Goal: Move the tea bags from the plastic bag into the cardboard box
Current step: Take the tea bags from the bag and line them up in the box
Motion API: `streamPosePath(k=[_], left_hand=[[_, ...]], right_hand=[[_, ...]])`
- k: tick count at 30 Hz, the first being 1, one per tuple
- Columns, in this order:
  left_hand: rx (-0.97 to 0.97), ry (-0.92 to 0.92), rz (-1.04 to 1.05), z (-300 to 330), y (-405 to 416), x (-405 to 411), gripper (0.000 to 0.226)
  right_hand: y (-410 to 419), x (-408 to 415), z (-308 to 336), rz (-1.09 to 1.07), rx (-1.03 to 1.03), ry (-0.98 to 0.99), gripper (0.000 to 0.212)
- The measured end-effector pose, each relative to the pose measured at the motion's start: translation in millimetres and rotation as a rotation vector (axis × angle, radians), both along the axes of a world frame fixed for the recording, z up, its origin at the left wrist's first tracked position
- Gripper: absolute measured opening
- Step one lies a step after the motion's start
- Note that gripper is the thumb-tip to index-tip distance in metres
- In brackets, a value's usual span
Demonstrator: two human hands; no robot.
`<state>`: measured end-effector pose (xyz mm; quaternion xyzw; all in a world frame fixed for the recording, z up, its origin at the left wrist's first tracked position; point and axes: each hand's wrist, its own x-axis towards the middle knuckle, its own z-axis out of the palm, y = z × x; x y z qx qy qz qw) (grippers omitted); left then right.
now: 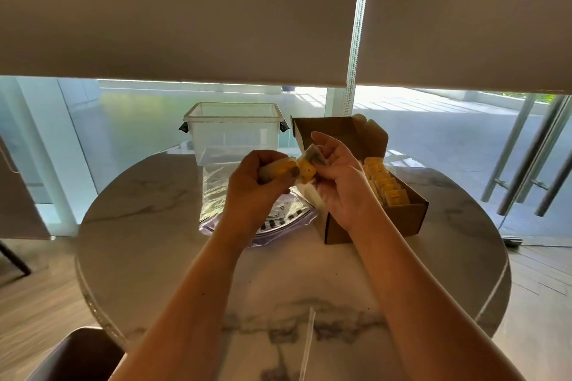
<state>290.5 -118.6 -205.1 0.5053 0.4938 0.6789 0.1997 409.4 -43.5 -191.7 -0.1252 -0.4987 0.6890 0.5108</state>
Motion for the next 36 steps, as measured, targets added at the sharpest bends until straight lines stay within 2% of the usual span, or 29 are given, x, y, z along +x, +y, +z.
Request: streamPosePath(k=[6, 12, 15, 18, 20, 23, 27, 31, 36], left_hand=[[-0.118, -0.084, -0.047, -3, 4, 0, 0.019], [-0.089, -0.03, -0.087, -1, 1, 4, 0.019], [-0.088, -0.055, -0.061, -1, 1, 1, 0.019], [-0.103, -0.041, -0.034, 0, 0, -3, 0.02], [-0.099, -0.001, -0.041, 0, -1, -5, 0.016], [-0.104, 0.029, -0.085, 0, -3, -5, 0.014], [-0.08, 0.102, -0.094, -3, 1, -3, 0.008], [-0.105, 0.119, -0.065, -6, 5, 0, 0.005], [-0.107, 0.054, -0.063, -7, 8, 2, 0.005]], right_hand=[[2, 1, -3, 0.055, -0.165, 0.087, 0.046], [-2, -11, -7, 0.047, -0.202, -0.008, 0.033], [-2, -12, -9, 0.078, -0.185, -0.05, 0.039], [0, -7, -8, 0.102, -0.088, -0.089, 0.053], [0, -1, -4, 0.048, 0.034, -0.182, 0.042], [-1, 5, 1, -0.092, 0.24, -0.47, 0.016], [7, 16, 1, -0.217, 0.355, -0.694, 0.008], [17, 36, 11, -0.313, 0.35, -0.687, 0.013], [28, 66, 28, -0.273, 0.342, -0.67, 0.02]])
